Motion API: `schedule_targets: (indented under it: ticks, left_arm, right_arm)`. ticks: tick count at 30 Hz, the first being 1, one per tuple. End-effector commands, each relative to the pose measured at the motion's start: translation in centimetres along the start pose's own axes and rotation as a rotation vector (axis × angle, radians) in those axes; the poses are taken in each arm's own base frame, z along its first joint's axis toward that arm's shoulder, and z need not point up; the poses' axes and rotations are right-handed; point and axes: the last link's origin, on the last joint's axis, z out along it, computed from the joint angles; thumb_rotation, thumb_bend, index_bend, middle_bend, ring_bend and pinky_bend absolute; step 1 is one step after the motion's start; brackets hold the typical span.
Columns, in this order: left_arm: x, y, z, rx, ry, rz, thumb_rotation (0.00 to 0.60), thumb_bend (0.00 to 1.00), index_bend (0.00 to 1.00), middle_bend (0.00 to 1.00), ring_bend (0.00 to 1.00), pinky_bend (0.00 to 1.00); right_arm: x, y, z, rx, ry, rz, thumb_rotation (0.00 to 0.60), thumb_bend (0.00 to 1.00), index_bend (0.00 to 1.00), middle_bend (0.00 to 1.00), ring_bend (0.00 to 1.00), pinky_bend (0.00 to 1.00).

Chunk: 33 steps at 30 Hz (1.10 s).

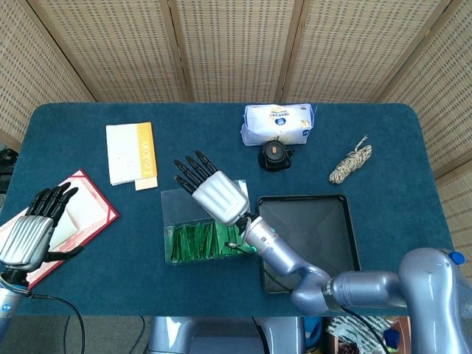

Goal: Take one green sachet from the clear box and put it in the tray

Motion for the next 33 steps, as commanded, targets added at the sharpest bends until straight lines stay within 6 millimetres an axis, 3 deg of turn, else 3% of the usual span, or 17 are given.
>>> schedule_targets:
  ticks: [1, 6, 20, 33]
  left_arm:
    - [0.0, 0.0, 0.0, 0.000, 0.000, 0.001, 0.600, 0.06, 0.00, 0.00, 0.00, 0.00]
    - [-0.1, 0.2, -0.1, -0.004, -0.004, 0.005, 0.600, 0.06, 0.00, 0.00, 0.00, 0.00]
    - [-0.3, 0.3, -0.1, -0.010, -0.011, 0.010, 0.600, 0.06, 0.00, 0.00, 0.00, 0.00]
    - [-0.5, 0.4, 0.0, -0.008, -0.018, 0.017, 0.600, 0.06, 0.00, 0.00, 0.00, 0.00]
  right_arm:
    - [-0.9, -0.1, -2.9, 0.102, -0.074, -0.028, 0.600, 0.30, 0.41, 0.02, 0.00, 0.01]
    - [-2.4, -0.4, -4.6, 0.137, -0.141, -0.052, 0.600, 0.34, 0.44, 0.04, 0.00, 0.02]
    - [-4.5, -0.9, -5.4, 0.128, -0.171, -0.009, 0.600, 0.39, 0.48, 0.07, 0.00, 0.04]
    - [-5.2, -3.4, -4.4, 0.189, -0.167, 0.034, 0.600, 0.41, 0.49, 0.08, 0.00, 0.06]
